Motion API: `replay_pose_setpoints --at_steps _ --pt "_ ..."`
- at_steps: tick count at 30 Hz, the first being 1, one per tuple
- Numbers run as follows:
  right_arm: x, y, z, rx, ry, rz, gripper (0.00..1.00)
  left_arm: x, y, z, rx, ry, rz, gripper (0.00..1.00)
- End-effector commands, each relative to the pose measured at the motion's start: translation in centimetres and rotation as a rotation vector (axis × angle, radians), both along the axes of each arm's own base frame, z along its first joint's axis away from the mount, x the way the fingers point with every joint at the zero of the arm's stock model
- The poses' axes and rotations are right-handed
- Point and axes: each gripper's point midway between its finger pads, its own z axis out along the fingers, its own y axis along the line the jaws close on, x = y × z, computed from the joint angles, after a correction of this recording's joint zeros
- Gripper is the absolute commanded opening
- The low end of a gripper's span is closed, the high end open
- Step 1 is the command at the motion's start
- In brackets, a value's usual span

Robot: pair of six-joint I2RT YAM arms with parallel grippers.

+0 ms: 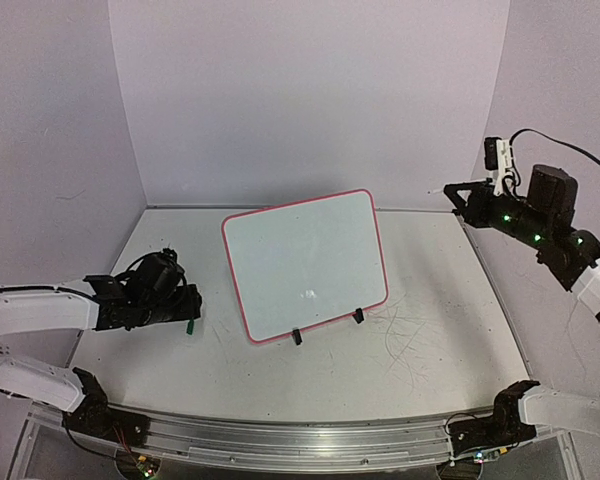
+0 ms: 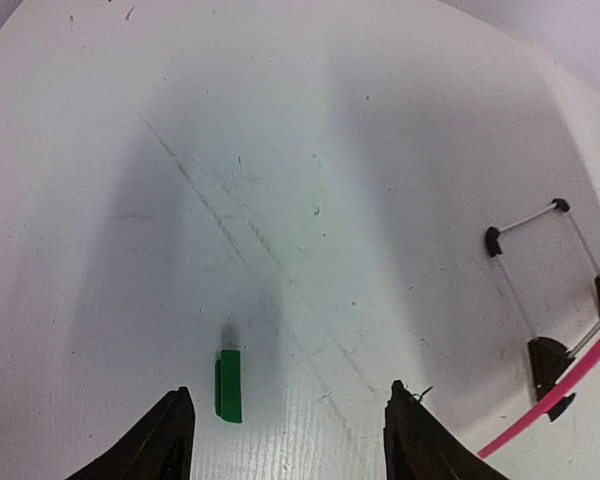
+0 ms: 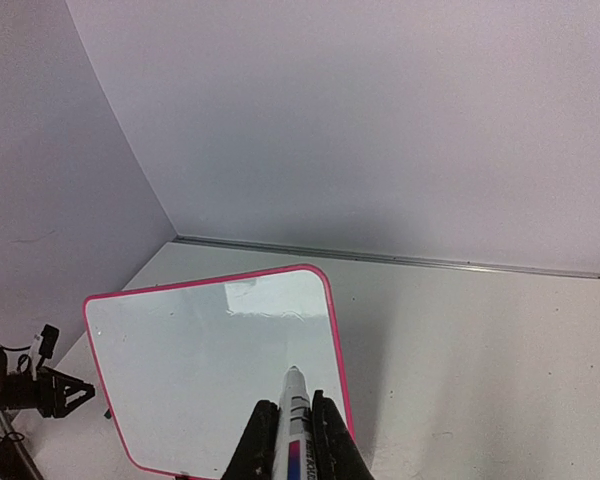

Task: Write a sentence on the whiteboard
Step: Place the pen cap at the center of the board, then hold the whiteboard at the center of the board.

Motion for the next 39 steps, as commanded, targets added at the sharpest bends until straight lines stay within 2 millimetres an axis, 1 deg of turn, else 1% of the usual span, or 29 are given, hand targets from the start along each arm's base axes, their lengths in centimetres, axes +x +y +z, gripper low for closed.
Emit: replay_pose_setpoints --at_steps 1,4,6,9,12,16,18,20,21,25,29,32,35,37,39 --pt "0.0 1.8 1.2 0.047 -0.005 0.098 0.0 0.8 -0.2 4.7 -0.071 -0.081 -0.003 0.72" --pt "0.3 0.8 1.4 0.046 -0.015 0.032 0.0 1.2 -0.2 8.4 -0.129 -0.159 -0.017 0.79" --pt "0.1 0.2 1.6 0.049 -0.027 0.001 0.0 1.3 0.2 10.4 -0.145 -0.206 -0.017 0.81" --pt "-0.3 -0.4 1.7 0.073 -0.029 -0.025 0.0 1.1 0.7 12.7 -0.164 -0.259 -0.009 0.84" --pt "-0.2 -0.3 1.6 0.094 -0.016 -0.022 0.0 0.9 0.8 13.8 -0.199 -0.279 -0.01 0.85" --pt "0.6 0.0 0.5 0.091 0.024 -0.025 0.0 0.5 0.5 14.1 -0.238 -0.279 -0.027 0.85" --pt "0.9 -0.2 0.1 0.084 0.034 -0.04 0.0 0.3 0.1 14.2 -0.26 -0.279 -0.048 0.86" --pt "1.3 -0.7 -0.3 0.07 0.044 -0.079 0.0 0.0 -0.8 14.3 -0.299 -0.286 -0.093 0.96" --pt "1.5 -1.2 -0.7 0.057 0.054 -0.108 0.0 -0.2 -1.2 14.4 -0.322 -0.292 -0.118 0.99" --pt "1.6 -1.7 -1.6 0.004 0.069 -0.135 0.0 -0.5 -3.1 14.8 -0.4 -0.319 -0.206 1.0" --pt "1.3 -2.0 -2.0 -0.027 0.06 -0.138 0.0 -0.6 -4.8 14.8 -0.432 -0.332 -0.287 0.99" --pt "1.1 -2.1 -1.9 -0.034 0.055 -0.138 0.0 -0.2 -5.2 14.0 -0.409 -0.323 -0.297 0.99" --pt "1.0 -1.8 -1.7 -0.031 0.052 -0.119 0.0 0.2 -5.1 13.5 -0.394 -0.331 -0.291 0.99" --pt "1.0 -1.4 -1.7 -0.03 0.053 -0.097 0.0 0.1 -5.5 14.1 -0.418 -0.37 -0.318 1.0" --pt "1.2 -1.0 -1.9 -0.036 0.057 -0.078 0.0 0.0 -5.9 13.9 -0.43 -0.388 -0.353 0.99"
